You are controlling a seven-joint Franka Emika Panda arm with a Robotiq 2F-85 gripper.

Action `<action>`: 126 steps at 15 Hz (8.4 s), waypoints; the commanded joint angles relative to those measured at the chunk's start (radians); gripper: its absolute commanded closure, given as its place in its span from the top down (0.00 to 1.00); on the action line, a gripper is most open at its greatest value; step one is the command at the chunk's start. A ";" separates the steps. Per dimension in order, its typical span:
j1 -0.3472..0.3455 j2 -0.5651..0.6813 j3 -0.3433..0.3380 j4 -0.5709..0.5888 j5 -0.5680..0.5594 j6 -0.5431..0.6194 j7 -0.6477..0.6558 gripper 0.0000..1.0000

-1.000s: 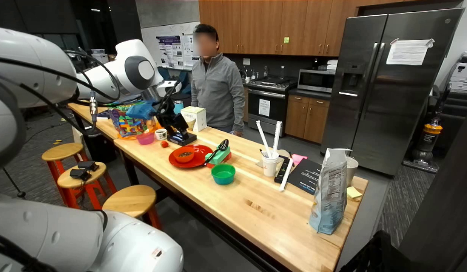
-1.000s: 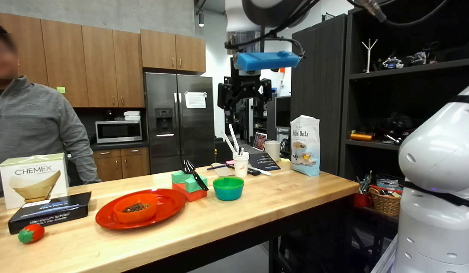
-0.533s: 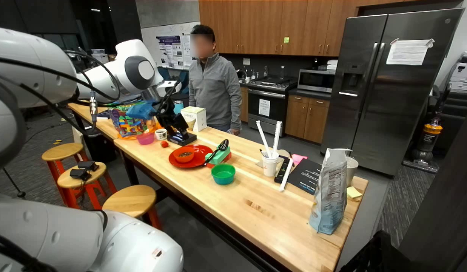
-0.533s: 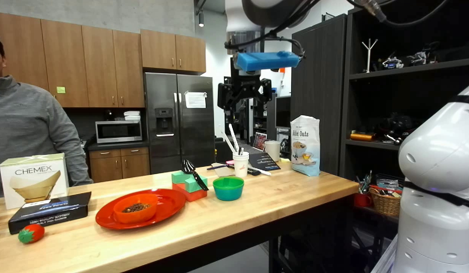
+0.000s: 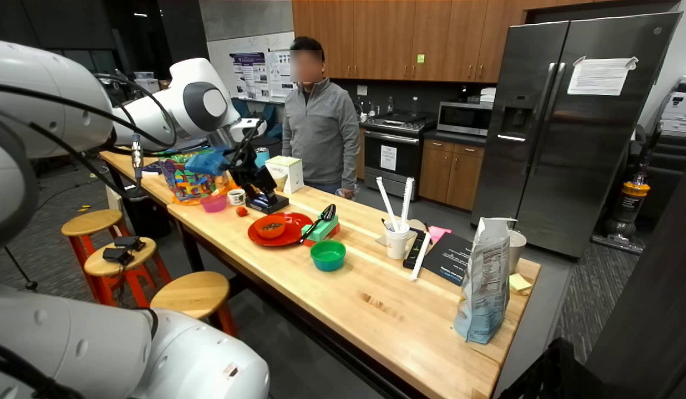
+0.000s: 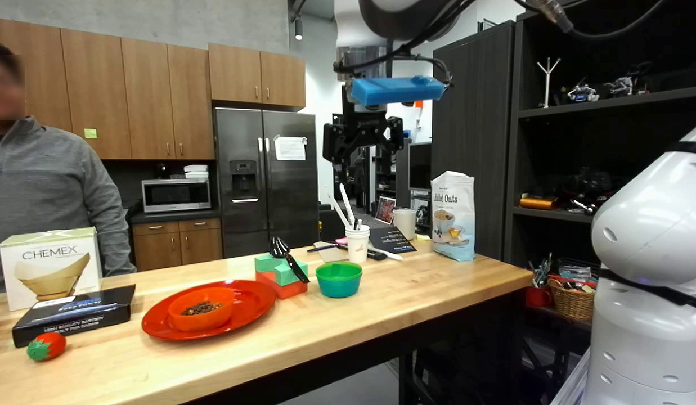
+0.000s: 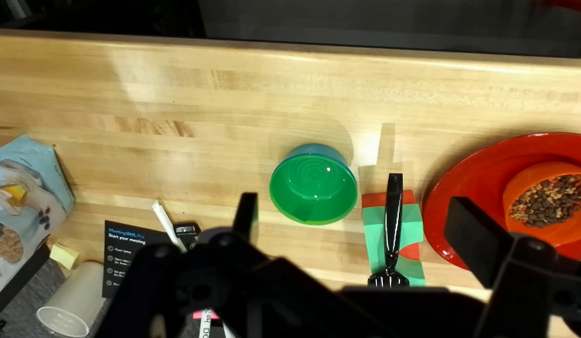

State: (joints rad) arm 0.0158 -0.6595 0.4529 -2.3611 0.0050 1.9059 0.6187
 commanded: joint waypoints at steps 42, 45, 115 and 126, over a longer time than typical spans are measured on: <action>0.030 0.010 -0.022 0.003 -0.019 -0.003 0.016 1.00; 0.030 0.010 -0.022 0.003 -0.019 -0.003 0.016 1.00; 0.154 0.734 -0.263 0.349 0.071 0.140 -0.399 1.00; 0.159 0.823 -0.281 0.361 0.065 0.217 -0.333 1.00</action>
State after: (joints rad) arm 0.1662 0.1510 0.1883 -2.0076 0.0661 2.1035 0.2709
